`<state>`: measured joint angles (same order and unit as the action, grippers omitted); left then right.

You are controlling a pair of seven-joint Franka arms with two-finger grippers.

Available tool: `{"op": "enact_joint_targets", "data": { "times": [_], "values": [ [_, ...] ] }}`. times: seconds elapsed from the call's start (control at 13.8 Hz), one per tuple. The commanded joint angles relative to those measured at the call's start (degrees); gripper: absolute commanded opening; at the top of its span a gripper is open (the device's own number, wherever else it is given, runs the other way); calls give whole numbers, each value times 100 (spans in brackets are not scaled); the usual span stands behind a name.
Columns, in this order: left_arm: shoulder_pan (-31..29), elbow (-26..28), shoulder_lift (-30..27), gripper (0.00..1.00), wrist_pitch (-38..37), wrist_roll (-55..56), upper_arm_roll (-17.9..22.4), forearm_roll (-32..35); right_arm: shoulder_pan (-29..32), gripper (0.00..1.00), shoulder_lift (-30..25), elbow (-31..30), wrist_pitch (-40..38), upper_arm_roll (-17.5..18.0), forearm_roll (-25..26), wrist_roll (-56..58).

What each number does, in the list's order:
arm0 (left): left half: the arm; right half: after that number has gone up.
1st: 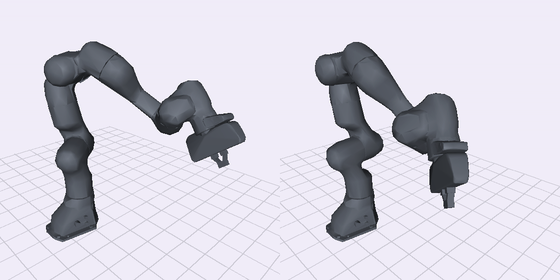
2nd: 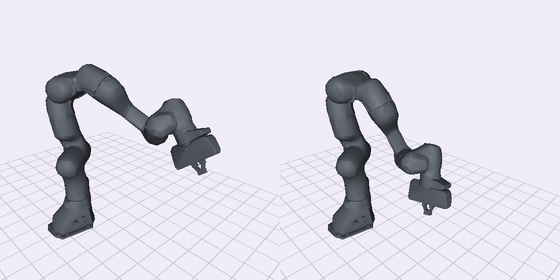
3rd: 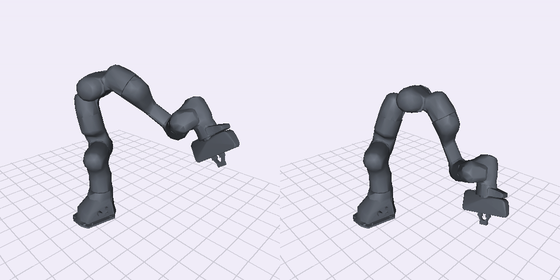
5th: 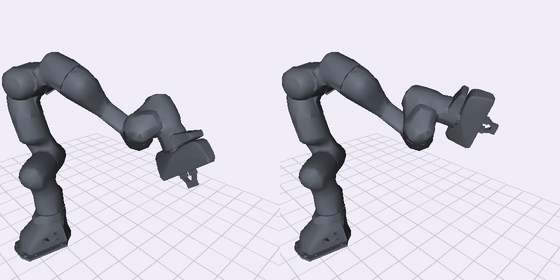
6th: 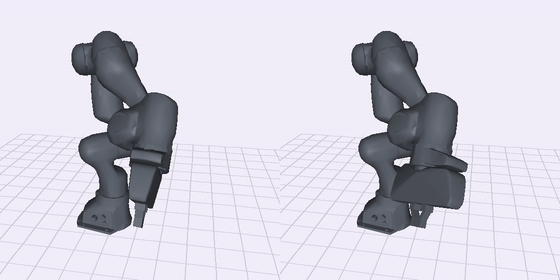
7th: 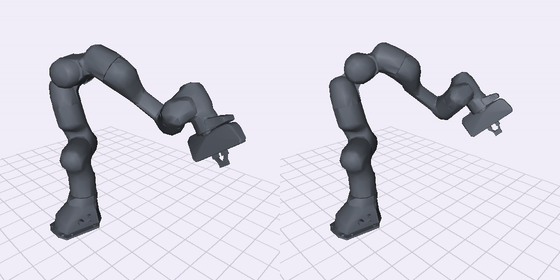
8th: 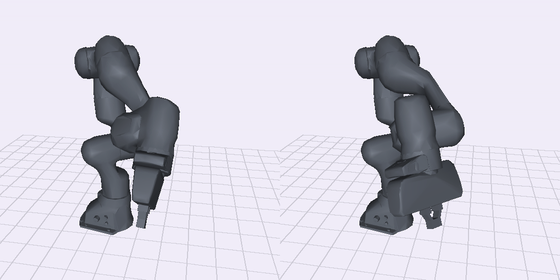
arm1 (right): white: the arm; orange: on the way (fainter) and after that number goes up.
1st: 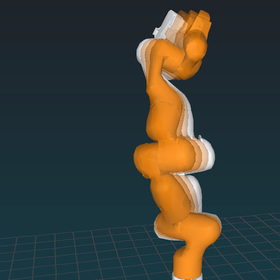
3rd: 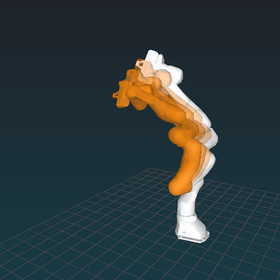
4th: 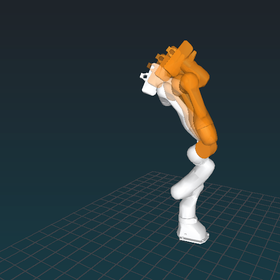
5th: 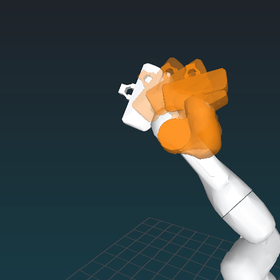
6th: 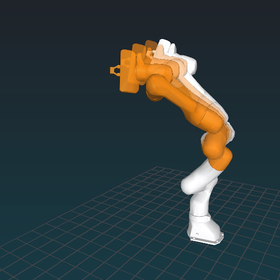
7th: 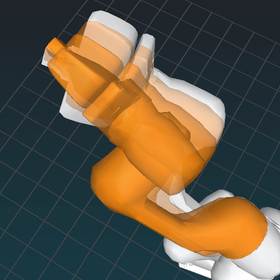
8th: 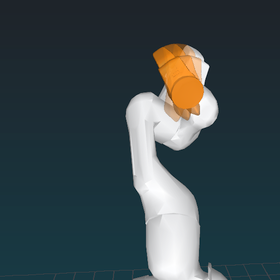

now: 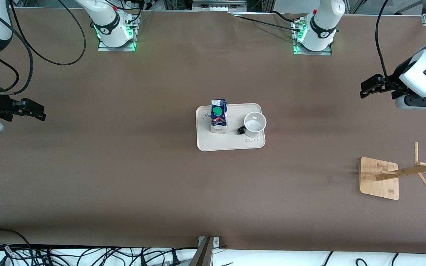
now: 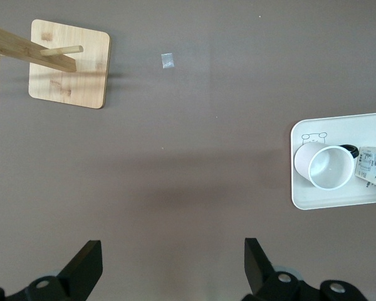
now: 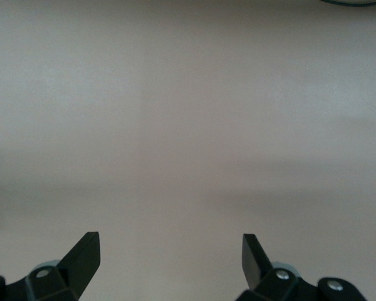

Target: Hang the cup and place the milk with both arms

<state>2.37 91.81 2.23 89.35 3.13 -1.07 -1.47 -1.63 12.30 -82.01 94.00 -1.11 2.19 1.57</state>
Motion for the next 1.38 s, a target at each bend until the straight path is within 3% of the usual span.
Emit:
{"op": "enact_joint_targets", "data": {
  "times": [0.0,1.31],
  "values": [
    [9,-199,93,100,-137,-76,10,-37,-13,100,-35,19,-5,-21,36,63],
    [18,-199,93,100,-137,-85,10,-37,-48,100,-35,54,-102,-4,-183,54]
  ]
}}
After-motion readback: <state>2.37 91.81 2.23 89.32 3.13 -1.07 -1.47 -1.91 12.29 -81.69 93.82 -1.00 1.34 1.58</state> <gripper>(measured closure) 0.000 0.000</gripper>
